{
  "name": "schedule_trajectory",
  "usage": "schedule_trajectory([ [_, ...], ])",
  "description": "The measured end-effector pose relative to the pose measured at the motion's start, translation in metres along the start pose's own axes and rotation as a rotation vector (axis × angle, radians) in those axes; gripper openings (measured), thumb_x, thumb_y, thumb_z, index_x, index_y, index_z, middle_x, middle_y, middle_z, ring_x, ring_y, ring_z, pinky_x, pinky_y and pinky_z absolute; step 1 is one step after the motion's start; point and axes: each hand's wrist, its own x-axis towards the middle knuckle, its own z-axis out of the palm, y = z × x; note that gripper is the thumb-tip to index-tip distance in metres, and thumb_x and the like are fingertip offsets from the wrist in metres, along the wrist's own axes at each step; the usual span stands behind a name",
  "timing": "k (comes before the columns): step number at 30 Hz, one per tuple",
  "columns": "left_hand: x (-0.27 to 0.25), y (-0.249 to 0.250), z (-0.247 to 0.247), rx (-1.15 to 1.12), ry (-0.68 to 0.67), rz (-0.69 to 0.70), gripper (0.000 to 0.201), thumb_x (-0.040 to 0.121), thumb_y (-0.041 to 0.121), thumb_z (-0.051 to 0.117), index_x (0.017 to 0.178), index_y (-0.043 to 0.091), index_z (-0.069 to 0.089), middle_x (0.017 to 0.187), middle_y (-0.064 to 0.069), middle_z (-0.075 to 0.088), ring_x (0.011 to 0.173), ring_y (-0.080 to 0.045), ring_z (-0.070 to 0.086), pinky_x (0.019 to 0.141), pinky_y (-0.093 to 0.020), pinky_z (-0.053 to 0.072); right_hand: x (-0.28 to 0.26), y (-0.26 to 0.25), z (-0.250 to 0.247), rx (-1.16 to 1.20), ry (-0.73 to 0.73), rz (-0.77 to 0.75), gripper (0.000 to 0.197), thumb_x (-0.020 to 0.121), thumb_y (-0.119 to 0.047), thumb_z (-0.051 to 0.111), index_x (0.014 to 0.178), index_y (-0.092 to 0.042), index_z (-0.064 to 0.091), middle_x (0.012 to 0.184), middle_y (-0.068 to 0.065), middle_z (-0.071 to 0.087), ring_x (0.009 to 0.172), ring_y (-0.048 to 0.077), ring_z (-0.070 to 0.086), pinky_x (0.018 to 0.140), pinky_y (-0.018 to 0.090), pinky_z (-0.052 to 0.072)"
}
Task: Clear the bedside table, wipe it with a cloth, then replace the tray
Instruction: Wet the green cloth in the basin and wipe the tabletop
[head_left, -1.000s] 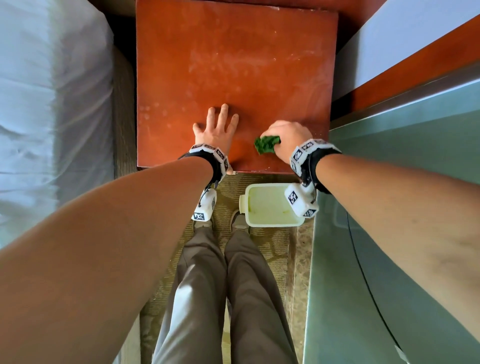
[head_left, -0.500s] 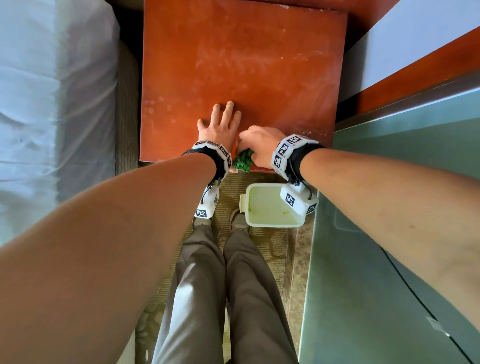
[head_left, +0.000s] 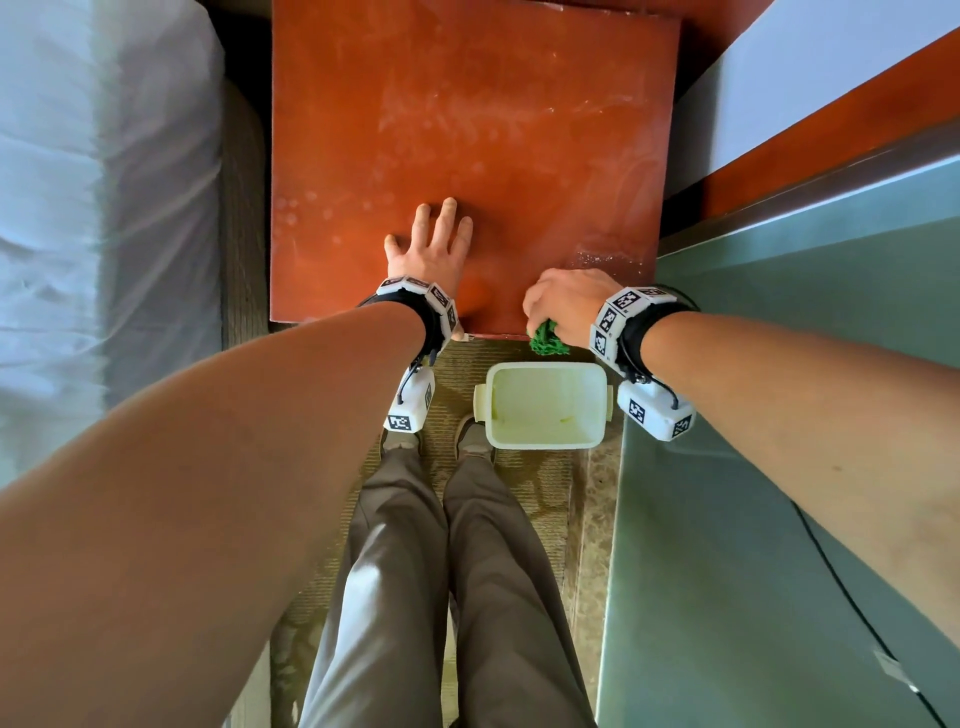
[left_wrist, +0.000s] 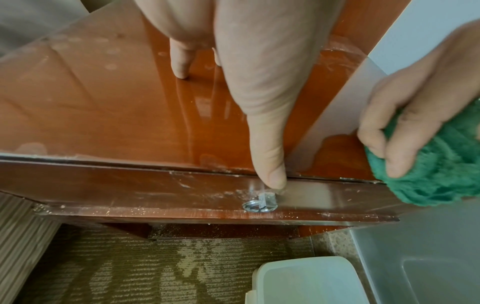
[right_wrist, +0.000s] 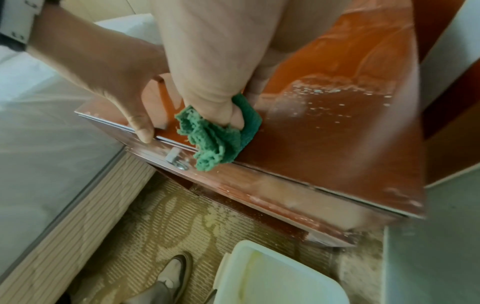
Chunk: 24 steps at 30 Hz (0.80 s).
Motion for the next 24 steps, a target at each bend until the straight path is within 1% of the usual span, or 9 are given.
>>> schedule_trajectory([
  [4,0.0,0.005,-0.002,-0.025,0.046,-0.019,0.125,0.068,0.035,0.087,0.155,0.018,-0.001,0.163,-0.006,-0.012,0.149,-0.034,-0.003,0.111,-0.061,0.027,-0.015,0.014,0.006,0.03,0.006,0.038,0.046,0.085,0.003,0.056,0.101,-0.037,0.074,0.114,-0.021,0.061,0.107,0.013,0.049,0.083,0.033,0.047],
  [5,0.0,0.005,-0.002,-0.03,0.055,-0.022,0.123,0.069,0.033,0.087,0.155,0.018,0.0,0.163,-0.007,-0.011,0.149,-0.035,-0.002,0.111,-0.061,0.027,-0.015,0.016,0.007,0.065,0.024,0.053,0.048,0.083,0.005,0.055,0.099,-0.036,0.075,0.113,-0.02,0.062,0.106,0.014,0.051,0.082,0.032,0.046],
  [7,0.0,0.009,-0.004,-0.025,0.036,-0.006,0.136,0.057,0.043,0.091,0.155,0.019,0.0,0.162,-0.01,-0.01,0.148,-0.038,-0.003,0.111,-0.061,0.024,-0.013,0.019,0.009,0.2,0.097,0.115,0.053,0.077,0.009,0.05,0.092,-0.034,0.076,0.11,-0.017,0.066,0.103,0.017,0.058,0.08,0.031,0.049],
  [9,-0.003,0.015,-0.007,-0.02,0.02,0.03,0.146,0.048,0.054,0.091,0.155,0.021,-0.004,0.161,-0.01,-0.011,0.148,-0.039,-0.005,0.111,-0.063,0.021,-0.009,0.024,0.008,0.369,0.204,0.213,0.053,0.073,0.007,0.05,0.09,-0.035,0.076,0.107,-0.013,0.069,0.099,0.019,0.062,0.083,0.03,0.052],
  [12,-0.003,0.03,-0.008,-0.03,0.05,0.074,0.147,0.049,0.061,0.088,0.155,0.022,-0.007,0.161,-0.009,-0.012,0.148,-0.038,-0.006,0.112,-0.064,0.02,-0.01,0.038,0.005,0.576,0.425,0.399,0.04,0.075,-0.005,0.059,0.101,-0.03,0.075,0.108,-0.007,0.07,0.097,0.014,0.062,0.085,0.019,0.044],
  [14,0.001,0.041,-0.009,-0.037,0.059,0.082,0.149,0.048,0.063,0.088,0.155,0.022,-0.008,0.161,-0.009,-0.014,0.148,-0.039,-0.006,0.112,-0.065,0.02,-0.012,0.049,0.001,0.666,0.569,0.55,0.037,0.078,-0.013,0.06,0.112,-0.025,0.071,0.115,-0.003,0.068,0.105,0.016,0.062,0.09,0.02,0.046],
  [16,0.007,0.05,-0.012,-0.037,0.048,0.083,0.15,0.047,0.063,0.088,0.155,0.022,-0.009,0.161,-0.01,-0.017,0.148,-0.039,-0.008,0.111,-0.066,0.018,-0.012,0.06,-0.004,0.696,0.652,0.691,0.039,0.083,-0.018,0.059,0.122,-0.019,0.065,0.123,0.003,0.065,0.113,0.021,0.06,0.095,0.024,0.045],
  [20,0.016,0.061,-0.016,-0.013,0.0,0.071,0.15,0.046,0.062,0.089,0.155,0.024,-0.008,0.16,-0.01,-0.022,0.147,-0.04,-0.011,0.111,-0.069,0.016,-0.007,0.079,-0.008,0.716,0.713,0.837,0.042,0.089,-0.017,0.055,0.13,-0.014,0.059,0.13,0.008,0.058,0.119,0.026,0.055,0.097,0.029,0.042],
  [24,0.016,0.062,-0.017,0.015,-0.013,0.054,0.152,0.045,0.064,0.088,0.155,0.024,-0.009,0.16,-0.01,-0.021,0.148,-0.039,-0.011,0.11,-0.067,0.019,0.004,0.086,-0.008,0.683,0.667,0.806,0.043,0.089,-0.014,0.052,0.131,-0.017,0.058,0.13,0.006,0.056,0.119,0.026,0.054,0.099,0.031,0.043],
])
